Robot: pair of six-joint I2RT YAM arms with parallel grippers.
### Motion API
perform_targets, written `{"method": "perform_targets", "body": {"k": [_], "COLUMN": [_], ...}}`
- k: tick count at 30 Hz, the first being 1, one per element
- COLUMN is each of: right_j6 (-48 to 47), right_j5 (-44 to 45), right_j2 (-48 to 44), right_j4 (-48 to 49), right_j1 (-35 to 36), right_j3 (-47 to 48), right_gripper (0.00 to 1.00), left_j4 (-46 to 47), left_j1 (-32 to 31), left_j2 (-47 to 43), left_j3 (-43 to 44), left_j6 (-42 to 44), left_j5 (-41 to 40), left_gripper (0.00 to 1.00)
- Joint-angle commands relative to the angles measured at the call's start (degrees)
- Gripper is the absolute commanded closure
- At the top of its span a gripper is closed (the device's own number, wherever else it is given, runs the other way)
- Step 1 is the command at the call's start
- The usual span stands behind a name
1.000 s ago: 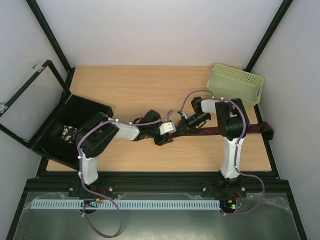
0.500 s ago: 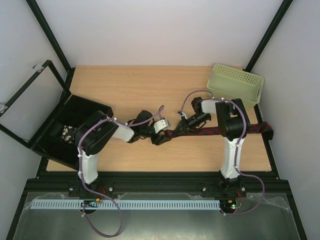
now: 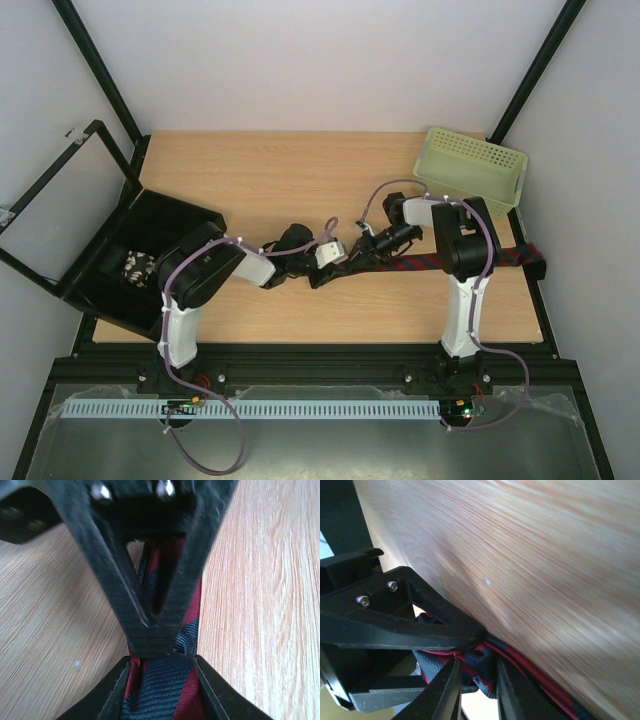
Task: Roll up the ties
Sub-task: Roll the tie at the center of the board.
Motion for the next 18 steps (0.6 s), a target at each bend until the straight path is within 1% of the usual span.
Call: {"method": "perform_targets", "body": {"k": [1, 3, 5, 10, 12, 15, 18], "right_j6": [-2.20, -2.20, -1.97, -3.27, -3.02, -2.10, -1.05], "right_j5": [10.02, 8.04, 4.98, 0.12, -1.09, -0.82, 0.93], "right_j2": [0.06, -1.31, -2.58, -3.31, -3.14, -2.76, -1.65], "right_j4": [-4.04, -6.29, -8.39, -13.20, -13.47, -12.37, -10.05], "right_j1": [-1.26, -1.30, -0.98, 1.50, 2.44, 3.60, 4.42], "right_j3": [3.79, 5.54, 6.77, 6.41, 5.39, 4.58, 3.95], "right_gripper": [0.71, 0.65, 0.63, 0.65, 0.67, 0.67, 0.63], "left_j4": [-17.93, -20.85, -22.43, -24.04, -24.25, -24.40, -24.29], "left_j1": [-0.50, -0.52, -0.56, -0.83, -0.91, -1.00, -1.16], "left_j2": [-1.26, -1.01, -0.63, -0.24, -0.30, -0.32, -0.26], "left_j3": [-1.50, -0.47, 0.47, 1.62, 1.58, 1.35, 1.21], "left_j6": [8.48, 9.01, 8.57, 7.74, 7.69, 7.39, 7.06], "left_j5": [-3.29, -4.41, -5.29, -6.74, -6.84, -6.90, -7.10], "left_gripper": [0.70, 0.68, 0.67, 0.66, 0.66, 0.65, 0.65]}}
